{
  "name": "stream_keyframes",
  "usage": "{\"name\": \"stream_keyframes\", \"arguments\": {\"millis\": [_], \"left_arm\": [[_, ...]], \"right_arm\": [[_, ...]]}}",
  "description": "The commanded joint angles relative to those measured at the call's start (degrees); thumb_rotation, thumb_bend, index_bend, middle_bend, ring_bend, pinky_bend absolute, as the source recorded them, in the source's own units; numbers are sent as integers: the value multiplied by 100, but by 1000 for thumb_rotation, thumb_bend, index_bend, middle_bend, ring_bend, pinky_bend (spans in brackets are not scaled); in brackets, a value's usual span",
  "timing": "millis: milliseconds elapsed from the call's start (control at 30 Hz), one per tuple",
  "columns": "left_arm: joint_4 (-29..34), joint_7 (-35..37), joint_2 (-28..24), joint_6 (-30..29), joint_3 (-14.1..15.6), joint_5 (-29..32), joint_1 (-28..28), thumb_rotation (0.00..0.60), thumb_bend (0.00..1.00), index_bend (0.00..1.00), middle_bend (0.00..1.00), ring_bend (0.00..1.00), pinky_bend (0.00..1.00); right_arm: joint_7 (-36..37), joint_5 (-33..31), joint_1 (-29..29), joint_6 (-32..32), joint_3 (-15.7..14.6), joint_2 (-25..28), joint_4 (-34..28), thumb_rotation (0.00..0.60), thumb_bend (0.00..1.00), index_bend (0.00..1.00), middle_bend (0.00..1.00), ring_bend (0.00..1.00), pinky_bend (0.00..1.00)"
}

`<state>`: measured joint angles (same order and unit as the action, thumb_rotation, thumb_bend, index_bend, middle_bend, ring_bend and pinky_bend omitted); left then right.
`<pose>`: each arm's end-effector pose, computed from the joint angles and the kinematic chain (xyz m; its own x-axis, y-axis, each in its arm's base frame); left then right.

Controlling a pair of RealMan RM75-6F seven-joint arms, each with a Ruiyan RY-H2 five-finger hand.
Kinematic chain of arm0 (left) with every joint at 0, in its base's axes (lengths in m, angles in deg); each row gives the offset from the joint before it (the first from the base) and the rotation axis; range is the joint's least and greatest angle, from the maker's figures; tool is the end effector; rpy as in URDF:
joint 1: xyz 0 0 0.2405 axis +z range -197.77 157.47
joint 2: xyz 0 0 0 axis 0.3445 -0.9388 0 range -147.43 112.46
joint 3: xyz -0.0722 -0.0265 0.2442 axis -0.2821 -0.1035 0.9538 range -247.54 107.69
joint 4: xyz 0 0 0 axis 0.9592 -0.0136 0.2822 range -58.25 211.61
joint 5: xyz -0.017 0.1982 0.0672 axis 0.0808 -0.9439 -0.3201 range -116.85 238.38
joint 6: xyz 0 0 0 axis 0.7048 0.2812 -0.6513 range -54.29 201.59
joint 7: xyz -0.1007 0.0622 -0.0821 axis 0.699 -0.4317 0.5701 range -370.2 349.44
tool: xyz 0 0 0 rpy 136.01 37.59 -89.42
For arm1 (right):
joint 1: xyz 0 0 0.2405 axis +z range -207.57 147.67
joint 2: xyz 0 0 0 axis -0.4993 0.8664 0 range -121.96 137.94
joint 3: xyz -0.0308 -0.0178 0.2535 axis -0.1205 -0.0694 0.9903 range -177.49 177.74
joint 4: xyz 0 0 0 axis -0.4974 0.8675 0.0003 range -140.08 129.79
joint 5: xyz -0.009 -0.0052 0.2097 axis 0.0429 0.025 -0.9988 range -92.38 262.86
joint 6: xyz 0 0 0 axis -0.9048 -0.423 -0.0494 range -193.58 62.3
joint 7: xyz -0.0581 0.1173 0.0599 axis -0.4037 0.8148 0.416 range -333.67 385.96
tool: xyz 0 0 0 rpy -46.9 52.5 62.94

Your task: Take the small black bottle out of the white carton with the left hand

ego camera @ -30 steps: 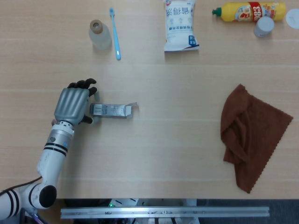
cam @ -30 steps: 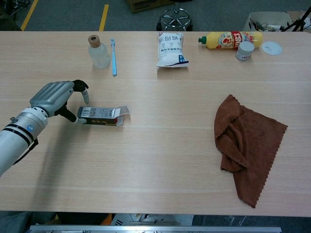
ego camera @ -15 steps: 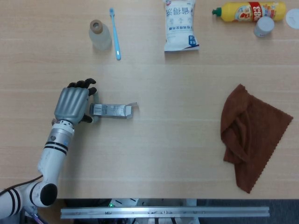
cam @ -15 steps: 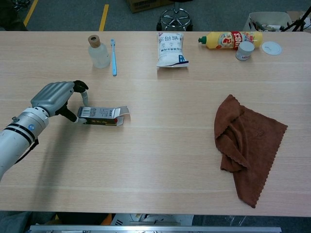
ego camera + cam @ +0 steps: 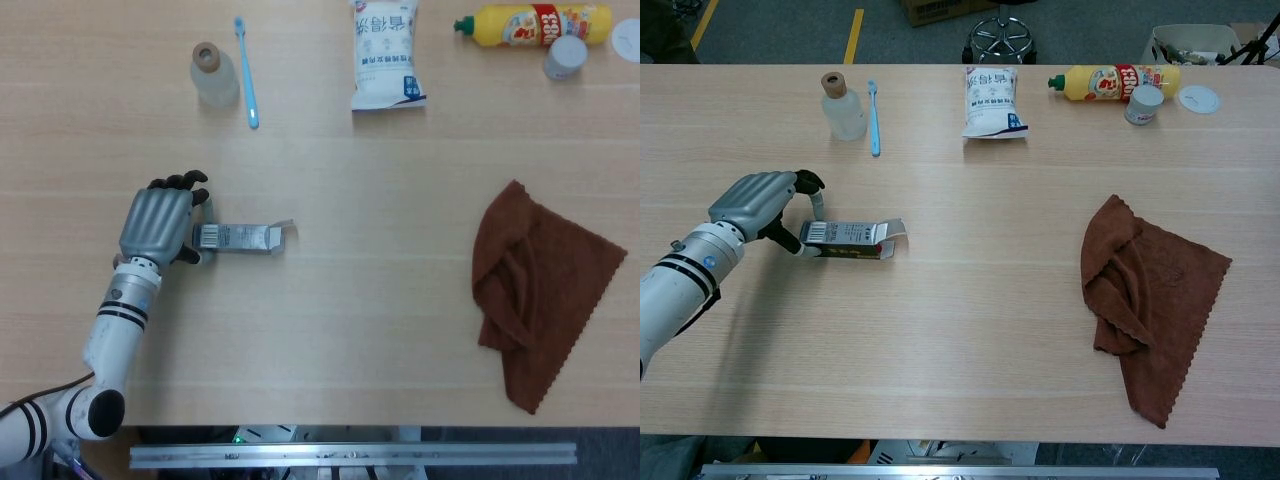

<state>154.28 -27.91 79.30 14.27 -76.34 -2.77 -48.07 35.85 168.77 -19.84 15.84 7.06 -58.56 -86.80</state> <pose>-0.2337 0.2821 -0.0524 0.3350 0.3626 0.8696 0.9422 -0.1186 -0.3135 -0.3278 -0.2289 0.1714 0.3558 0.0580 0.9328 -0.9332 -0.0324 0.3580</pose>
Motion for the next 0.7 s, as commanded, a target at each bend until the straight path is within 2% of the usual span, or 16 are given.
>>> {"name": "stream_keyframes", "arguments": {"millis": [33, 700], "left_arm": [[-5, 23, 5, -5, -1, -16, 0, 600, 76, 514, 220, 240, 272], [20, 188, -25, -125, 19, -204, 41, 600, 76, 621, 240, 249, 273]], "right_arm": [[5, -3, -2, 2, 2, -1, 5, 600, 120, 215, 150, 109, 176], [23, 1, -22, 17, 3, -15, 22, 600, 120, 215, 150, 109, 175]]}}
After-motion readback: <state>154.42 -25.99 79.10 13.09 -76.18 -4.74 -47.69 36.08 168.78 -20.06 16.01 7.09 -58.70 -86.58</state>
